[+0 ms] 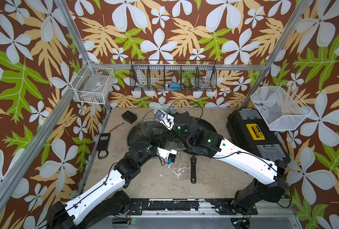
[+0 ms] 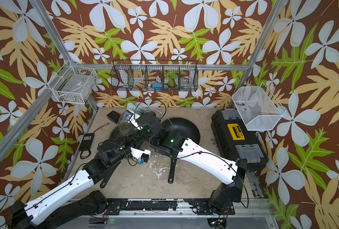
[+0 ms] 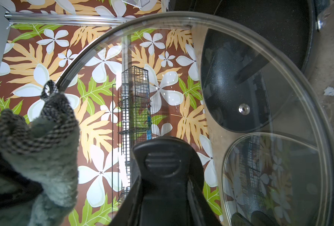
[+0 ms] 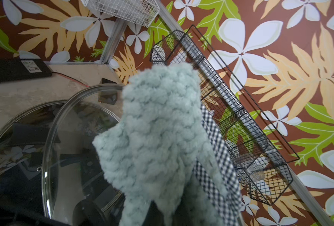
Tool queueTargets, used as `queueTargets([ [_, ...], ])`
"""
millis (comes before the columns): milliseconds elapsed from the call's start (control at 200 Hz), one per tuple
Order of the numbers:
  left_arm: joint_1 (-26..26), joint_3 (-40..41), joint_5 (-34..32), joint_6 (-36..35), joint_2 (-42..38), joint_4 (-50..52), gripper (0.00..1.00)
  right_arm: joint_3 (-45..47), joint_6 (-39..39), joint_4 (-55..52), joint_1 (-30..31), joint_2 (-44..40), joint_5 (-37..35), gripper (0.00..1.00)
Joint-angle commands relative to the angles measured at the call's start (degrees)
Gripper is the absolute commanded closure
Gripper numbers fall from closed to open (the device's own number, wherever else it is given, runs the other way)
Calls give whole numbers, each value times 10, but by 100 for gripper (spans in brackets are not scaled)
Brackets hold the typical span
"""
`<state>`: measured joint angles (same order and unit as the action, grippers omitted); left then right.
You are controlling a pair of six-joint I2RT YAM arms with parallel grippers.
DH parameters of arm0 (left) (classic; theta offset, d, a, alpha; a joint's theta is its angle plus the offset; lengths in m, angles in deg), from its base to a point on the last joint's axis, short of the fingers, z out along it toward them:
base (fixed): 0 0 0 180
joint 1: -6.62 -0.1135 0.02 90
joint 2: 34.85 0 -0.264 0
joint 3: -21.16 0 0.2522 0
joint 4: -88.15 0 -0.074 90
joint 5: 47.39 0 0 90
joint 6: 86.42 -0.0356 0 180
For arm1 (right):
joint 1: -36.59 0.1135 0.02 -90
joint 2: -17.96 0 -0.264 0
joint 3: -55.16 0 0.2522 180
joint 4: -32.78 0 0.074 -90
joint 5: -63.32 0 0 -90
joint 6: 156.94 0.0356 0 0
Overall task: Wipe the pot lid with a cloth
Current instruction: Wipe the pot lid.
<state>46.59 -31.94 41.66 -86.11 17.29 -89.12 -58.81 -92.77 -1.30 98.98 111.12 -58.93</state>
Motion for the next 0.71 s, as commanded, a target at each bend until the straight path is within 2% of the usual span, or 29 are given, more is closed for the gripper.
queueTargets([
  [0,1,1,13,54,-13,-125,100,9,20,-9,5,-1,9,100],
  [310,1,-4,6,199,-19,-143,100,72,67,34,-51,-89,-32,100],
  [475,1,-10,6,300,-14,-173,100,105,94,20,-44,-110,11,100],
  [701,0,-10,-7,426,-10,-230,100,137,111,20,-14,-114,-4,100],
])
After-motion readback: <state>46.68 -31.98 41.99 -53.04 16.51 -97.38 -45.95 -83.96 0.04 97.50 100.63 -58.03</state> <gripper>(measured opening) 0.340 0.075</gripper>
